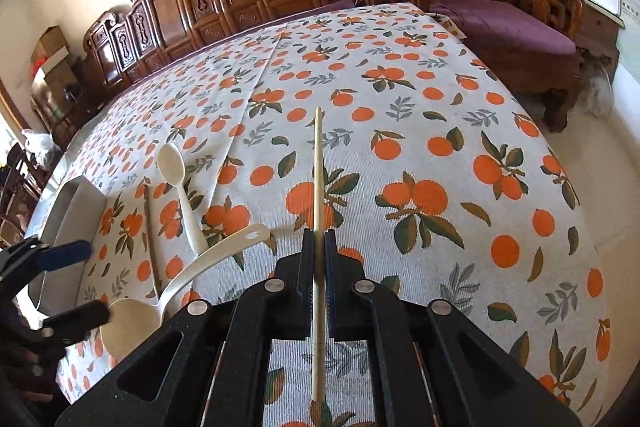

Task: Organize utensils
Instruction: 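Grasp a white plastic spoon with the left gripper while the right gripper holds the chopstick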

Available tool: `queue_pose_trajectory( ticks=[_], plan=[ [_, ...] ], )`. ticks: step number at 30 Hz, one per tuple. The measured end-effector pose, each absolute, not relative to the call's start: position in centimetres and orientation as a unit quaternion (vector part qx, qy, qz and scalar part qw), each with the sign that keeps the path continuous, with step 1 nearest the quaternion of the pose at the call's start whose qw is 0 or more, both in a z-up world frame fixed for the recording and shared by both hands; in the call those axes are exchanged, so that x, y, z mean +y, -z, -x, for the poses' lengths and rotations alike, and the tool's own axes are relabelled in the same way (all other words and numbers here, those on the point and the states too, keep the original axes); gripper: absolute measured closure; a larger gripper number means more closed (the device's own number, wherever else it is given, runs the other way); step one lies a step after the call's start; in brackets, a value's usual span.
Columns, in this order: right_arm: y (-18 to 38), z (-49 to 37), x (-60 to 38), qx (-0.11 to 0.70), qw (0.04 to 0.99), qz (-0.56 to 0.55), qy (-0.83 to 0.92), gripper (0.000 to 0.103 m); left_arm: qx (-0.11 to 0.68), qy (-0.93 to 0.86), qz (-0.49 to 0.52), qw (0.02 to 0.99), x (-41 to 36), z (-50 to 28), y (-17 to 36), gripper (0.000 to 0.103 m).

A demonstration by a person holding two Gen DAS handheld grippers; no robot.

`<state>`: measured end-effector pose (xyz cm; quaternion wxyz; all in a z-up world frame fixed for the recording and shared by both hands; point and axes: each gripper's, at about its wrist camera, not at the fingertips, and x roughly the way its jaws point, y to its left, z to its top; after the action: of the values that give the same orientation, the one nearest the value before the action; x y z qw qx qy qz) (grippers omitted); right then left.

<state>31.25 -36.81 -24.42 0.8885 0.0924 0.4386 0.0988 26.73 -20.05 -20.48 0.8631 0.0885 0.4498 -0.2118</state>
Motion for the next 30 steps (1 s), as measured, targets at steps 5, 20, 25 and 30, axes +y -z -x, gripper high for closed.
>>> queue_pose_trajectory(
  ticks=[5, 20, 25, 30],
  plan=[
    [24.5, -31.5, -37.3, 0.438, 0.888, -0.101, -0.102, 0.097, 0.462, 0.23, -0.095, 0.851, -22.2, -28.0, 22.0, 0.046],
    [24.5, -31.3, -35.9, 0.442, 0.886, -0.087, -0.11, 0.097, 0.483, 0.249, -0.1, 0.833, -23.6, -27.7, 22.4, 0.095],
    [24.2, -30.8, -34.6, 0.441, 0.887, -0.073, -0.116, 0.097, 0.475, 0.238, -0.099, 0.841, -22.3, -26.3, 20.8, 0.095],
    [24.6, -30.4, -32.9, 0.45, 0.883, -0.051, -0.123, 0.097, 0.464, 0.223, -0.095, 0.852, -20.3, -24.5, 19.2, 0.095]
  ],
)
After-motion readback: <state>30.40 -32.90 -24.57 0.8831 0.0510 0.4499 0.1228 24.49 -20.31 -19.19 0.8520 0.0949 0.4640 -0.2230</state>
